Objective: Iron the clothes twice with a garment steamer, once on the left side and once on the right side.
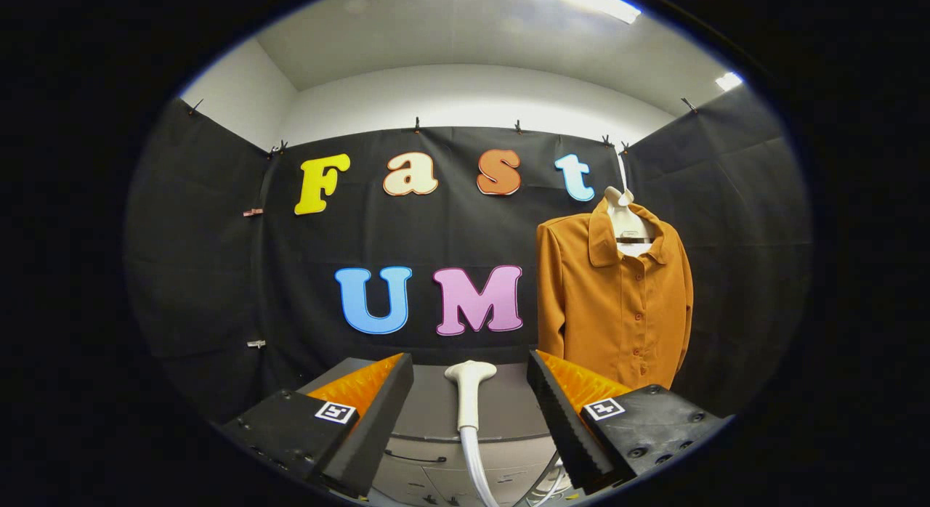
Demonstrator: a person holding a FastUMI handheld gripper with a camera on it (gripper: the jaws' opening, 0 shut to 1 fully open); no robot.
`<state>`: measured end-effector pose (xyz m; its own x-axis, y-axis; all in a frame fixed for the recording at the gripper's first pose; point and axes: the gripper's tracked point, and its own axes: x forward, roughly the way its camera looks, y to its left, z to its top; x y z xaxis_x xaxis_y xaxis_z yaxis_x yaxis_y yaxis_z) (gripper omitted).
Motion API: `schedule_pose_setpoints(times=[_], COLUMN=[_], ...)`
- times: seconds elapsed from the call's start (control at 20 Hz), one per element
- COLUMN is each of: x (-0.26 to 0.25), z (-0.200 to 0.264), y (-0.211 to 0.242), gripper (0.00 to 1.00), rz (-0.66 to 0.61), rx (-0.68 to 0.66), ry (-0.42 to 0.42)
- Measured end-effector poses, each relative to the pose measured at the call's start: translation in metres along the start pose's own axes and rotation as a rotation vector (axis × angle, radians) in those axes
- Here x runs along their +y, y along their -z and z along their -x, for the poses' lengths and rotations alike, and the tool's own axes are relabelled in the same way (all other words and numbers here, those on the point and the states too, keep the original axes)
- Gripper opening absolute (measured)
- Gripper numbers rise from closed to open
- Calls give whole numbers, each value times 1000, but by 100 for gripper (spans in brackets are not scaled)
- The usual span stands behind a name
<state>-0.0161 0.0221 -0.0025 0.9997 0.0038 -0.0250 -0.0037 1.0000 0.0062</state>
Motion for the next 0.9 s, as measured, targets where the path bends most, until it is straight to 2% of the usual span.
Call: schedule_pose_setpoints(times=[0.25, 0.9], x=[17, 59], z=[7, 21], y=[6, 23], gripper=[98, 98], rz=[2, -4], rx=[14, 40], ry=[-2, 70])
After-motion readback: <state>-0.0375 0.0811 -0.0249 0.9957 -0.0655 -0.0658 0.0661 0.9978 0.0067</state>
